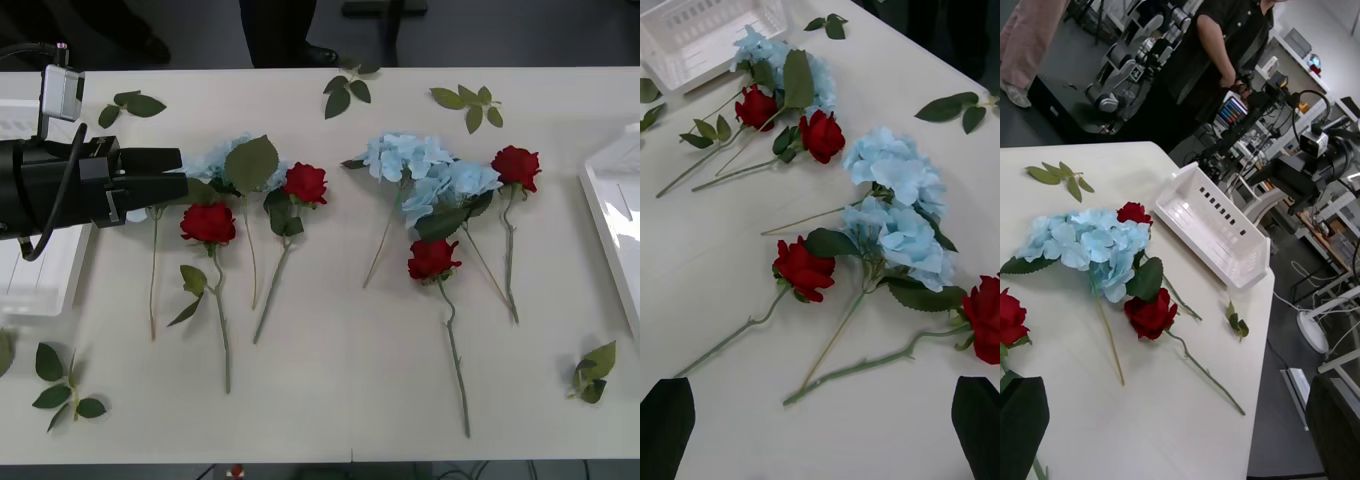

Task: Place the red flowers into the right box and the blue flowers into the left box. If a person shows an open palm, hand one flower to the person first, then continue sorting.

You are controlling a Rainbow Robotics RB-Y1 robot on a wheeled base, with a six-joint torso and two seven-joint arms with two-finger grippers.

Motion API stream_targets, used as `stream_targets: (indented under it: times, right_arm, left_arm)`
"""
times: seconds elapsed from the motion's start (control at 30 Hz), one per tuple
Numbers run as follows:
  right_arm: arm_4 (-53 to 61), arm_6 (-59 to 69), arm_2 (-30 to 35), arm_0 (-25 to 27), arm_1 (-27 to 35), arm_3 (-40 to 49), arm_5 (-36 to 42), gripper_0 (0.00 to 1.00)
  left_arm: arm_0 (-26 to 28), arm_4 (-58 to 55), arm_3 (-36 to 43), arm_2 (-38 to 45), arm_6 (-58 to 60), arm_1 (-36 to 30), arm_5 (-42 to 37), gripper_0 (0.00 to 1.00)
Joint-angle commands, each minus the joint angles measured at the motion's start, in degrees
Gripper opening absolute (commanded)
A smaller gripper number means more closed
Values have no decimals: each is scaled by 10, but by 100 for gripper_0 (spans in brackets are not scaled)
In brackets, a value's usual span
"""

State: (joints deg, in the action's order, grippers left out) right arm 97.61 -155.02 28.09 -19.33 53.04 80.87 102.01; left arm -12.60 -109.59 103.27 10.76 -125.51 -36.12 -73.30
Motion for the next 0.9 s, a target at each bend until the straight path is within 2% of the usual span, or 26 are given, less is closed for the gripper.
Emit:
stream_targets:
  times: [0.03, 0.07, 0.1, 0.13, 0.4, 0.5, 0.63, 0.77, 0.9]
  right_arm:
    - [-16, 0, -8, 15, -9, 3, 5, 100]
    - [-23, 0, -15, 11, -9, 9, 3, 100]
    - [-24, 0, -19, 11, -8, 10, 2, 100]
    - [-27, 0, -27, 11, -5, 12, 0, 100]
    - [-111, 5, -95, 10, -1, 92, -80, 100]
    - [-155, 117, -120, 10, -1, 128, -105, 100]
    - [-220, 313, -160, 10, -2, 173, -132, 100]
    - [-277, 473, -199, 4, -1, 199, -153, 100]
    - [-336, 616, -245, -23, -1, 196, -159, 100]
  left_arm:
    - [-16, 1, 7, 4, -12, -1, -2, 100]
    - [-16, 1, 7, 4, -12, -1, -2, 100]
    - [18, 6, -12, -1, -13, 18, -6, 100]
    - [22, 7, -16, 1, -12, 22, -7, 100]
    - [-6, 9, -10, 23, -4, 20, -32, 100]
    - [-26, 32, -10, 30, 34, 9, -25, 100]
    - [-52, 139, 1, 42, 131, -12, -18, 100]
    - [-48, 291, 35, 40, 272, -24, -16, 100]
    - [-14, 453, 82, 22, 388, -25, -17, 100]
